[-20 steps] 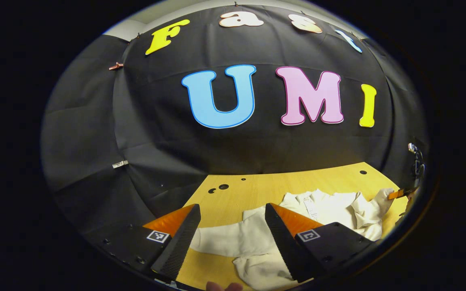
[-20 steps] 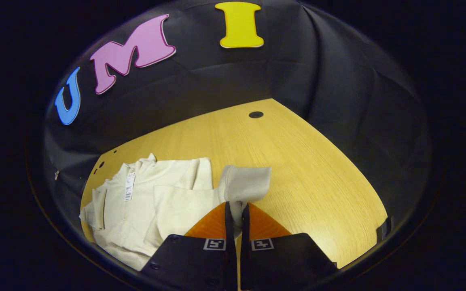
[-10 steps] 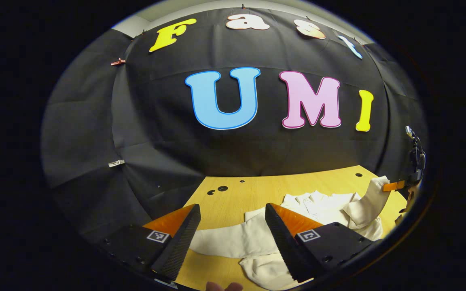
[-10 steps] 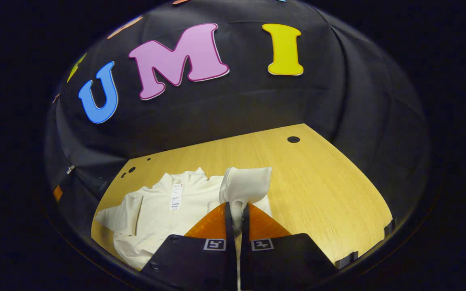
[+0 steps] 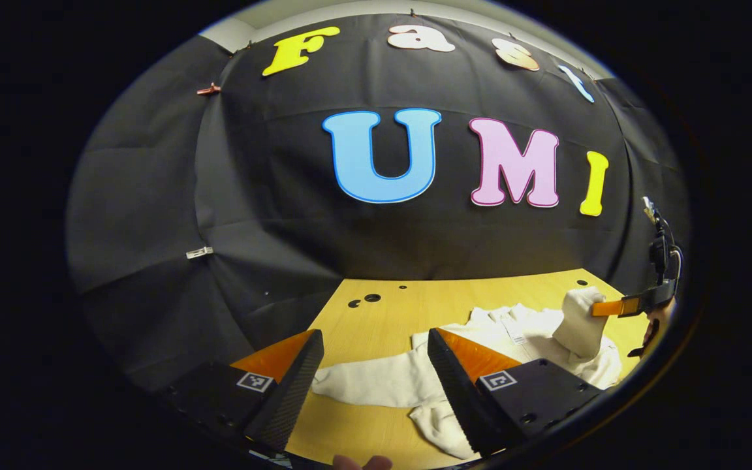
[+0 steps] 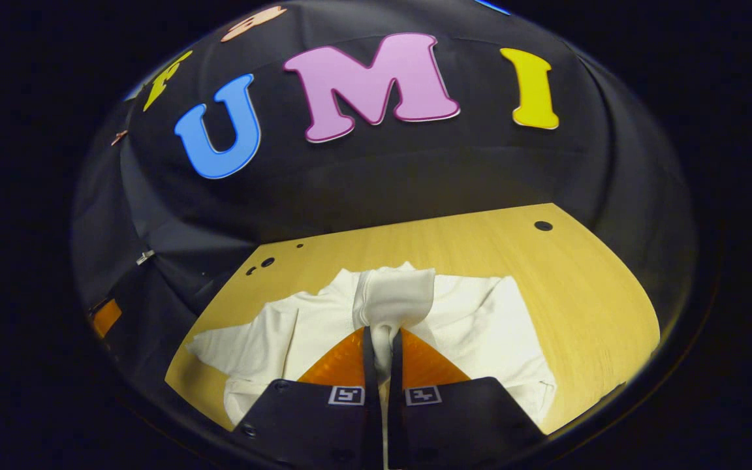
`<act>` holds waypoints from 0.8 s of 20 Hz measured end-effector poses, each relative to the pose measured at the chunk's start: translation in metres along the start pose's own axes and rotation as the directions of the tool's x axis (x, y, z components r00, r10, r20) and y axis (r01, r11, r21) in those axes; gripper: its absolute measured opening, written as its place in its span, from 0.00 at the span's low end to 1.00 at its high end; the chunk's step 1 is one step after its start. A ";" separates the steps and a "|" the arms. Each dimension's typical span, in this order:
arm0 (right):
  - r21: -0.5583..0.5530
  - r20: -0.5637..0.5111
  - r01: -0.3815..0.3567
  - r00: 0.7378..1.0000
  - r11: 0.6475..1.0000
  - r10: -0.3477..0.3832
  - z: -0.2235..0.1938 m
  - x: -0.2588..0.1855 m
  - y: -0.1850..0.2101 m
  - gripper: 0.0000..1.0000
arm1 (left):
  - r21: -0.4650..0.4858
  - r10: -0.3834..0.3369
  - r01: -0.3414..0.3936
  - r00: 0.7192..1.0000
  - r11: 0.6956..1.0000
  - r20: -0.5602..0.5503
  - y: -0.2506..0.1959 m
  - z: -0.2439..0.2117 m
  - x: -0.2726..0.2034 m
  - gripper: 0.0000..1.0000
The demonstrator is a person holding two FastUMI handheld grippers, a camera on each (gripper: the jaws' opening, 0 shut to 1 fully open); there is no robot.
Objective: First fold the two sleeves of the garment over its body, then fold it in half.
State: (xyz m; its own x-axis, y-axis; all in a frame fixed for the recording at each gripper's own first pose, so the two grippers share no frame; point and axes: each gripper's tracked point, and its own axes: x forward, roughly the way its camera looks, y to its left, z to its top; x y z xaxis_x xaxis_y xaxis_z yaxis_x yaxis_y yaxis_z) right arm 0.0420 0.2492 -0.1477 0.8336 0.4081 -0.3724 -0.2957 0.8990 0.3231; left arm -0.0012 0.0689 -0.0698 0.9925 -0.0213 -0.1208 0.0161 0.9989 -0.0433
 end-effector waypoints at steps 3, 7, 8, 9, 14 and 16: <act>-0.014 -0.076 -0.034 0.997 0.999 0.033 -0.031 0.019 0.031 0.08 | -0.007 0.002 -0.002 1.000 1.000 -0.009 0.011 -0.011 -0.004 0.99; -0.053 -0.179 -0.046 0.983 0.998 0.036 -0.078 0.046 0.051 0.08 | -0.013 0.009 -0.010 0.999 1.000 -0.042 0.025 -0.034 0.006 0.99; -0.054 -0.202 -0.045 0.979 0.998 0.034 -0.089 0.051 0.053 0.08 | -0.015 0.008 -0.009 0.999 1.000 -0.052 0.027 -0.039 0.010 0.99; -0.052 -0.226 -0.045 0.974 0.998 0.032 -0.098 0.056 0.055 0.08 | -0.015 0.009 -0.010 0.998 1.000 -0.058 0.028 -0.046 0.015 0.98; 0.002 -0.292 -0.044 0.955 0.999 0.043 -0.127 0.069 0.062 0.12 | 0.012 -0.009 0.010 0.996 1.000 -0.085 0.035 -0.073 0.046 0.99; 0.037 -0.301 -0.055 0.951 0.998 0.064 -0.132 0.069 0.065 0.18 | 0.020 -0.008 0.010 0.994 1.000 -0.111 0.042 -0.087 0.060 0.99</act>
State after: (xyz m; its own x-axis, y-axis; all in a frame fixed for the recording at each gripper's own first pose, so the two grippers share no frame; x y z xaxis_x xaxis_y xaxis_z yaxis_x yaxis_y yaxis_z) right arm 0.0191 0.3566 -0.2676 0.6338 0.4935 -0.5956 -0.3236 0.8686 0.3753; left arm 0.0485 0.1062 -0.1652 0.9726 -0.0332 -0.2302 0.0284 0.9993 -0.0244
